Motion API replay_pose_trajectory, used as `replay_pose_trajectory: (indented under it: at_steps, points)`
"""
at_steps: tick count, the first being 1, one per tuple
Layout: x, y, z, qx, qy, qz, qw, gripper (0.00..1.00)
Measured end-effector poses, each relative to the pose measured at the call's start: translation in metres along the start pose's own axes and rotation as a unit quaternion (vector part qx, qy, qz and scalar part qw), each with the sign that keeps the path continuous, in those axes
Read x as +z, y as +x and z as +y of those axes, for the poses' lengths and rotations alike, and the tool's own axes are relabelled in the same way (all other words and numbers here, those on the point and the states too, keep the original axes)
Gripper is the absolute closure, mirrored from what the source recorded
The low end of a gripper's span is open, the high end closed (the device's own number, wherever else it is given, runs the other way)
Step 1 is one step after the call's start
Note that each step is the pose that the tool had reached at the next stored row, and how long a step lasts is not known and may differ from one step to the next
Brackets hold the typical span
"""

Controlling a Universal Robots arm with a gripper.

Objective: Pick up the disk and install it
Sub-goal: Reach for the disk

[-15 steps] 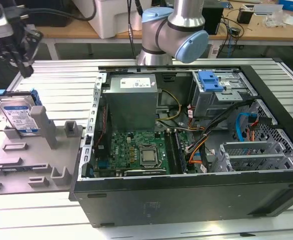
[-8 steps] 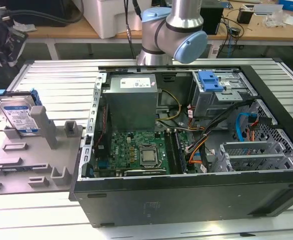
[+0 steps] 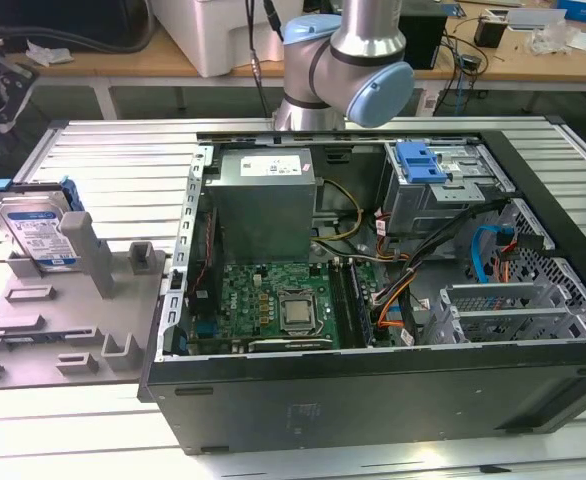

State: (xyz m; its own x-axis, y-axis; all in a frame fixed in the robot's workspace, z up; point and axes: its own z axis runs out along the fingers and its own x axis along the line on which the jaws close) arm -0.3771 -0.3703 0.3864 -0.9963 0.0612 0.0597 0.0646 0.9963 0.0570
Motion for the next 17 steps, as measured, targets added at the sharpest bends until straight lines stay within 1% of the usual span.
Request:
replay_pose_trajectory:
  at_steps: [4,6,8,10,13,15,17]
  points:
    - [0.0024,0.0015,-0.0003,-0.017,-0.0032,0.0014,0.9999,0.89]
    - [0.0041,0.0026,-0.0004,-0.029,-0.0062,0.0022,0.9996,0.89]
    - [0.0053,0.0045,-0.0006,-0.037,-0.0095,0.0029,0.9993,0.89]
    - [0.0062,0.0062,-0.0007,-0.043,-0.0116,0.0033,0.999,0.89]
    - [0.0076,0.0108,-0.0007,-0.05,-0.013,0.0039,0.9986,0.89]
    - [0.0085,0.0153,-0.0005,-0.053,-0.0134,0.0041,0.9985,0.89]
    - [0.0097,0.0219,-0.0003,-0.056,-0.0138,0.0044,0.9983,0.89]
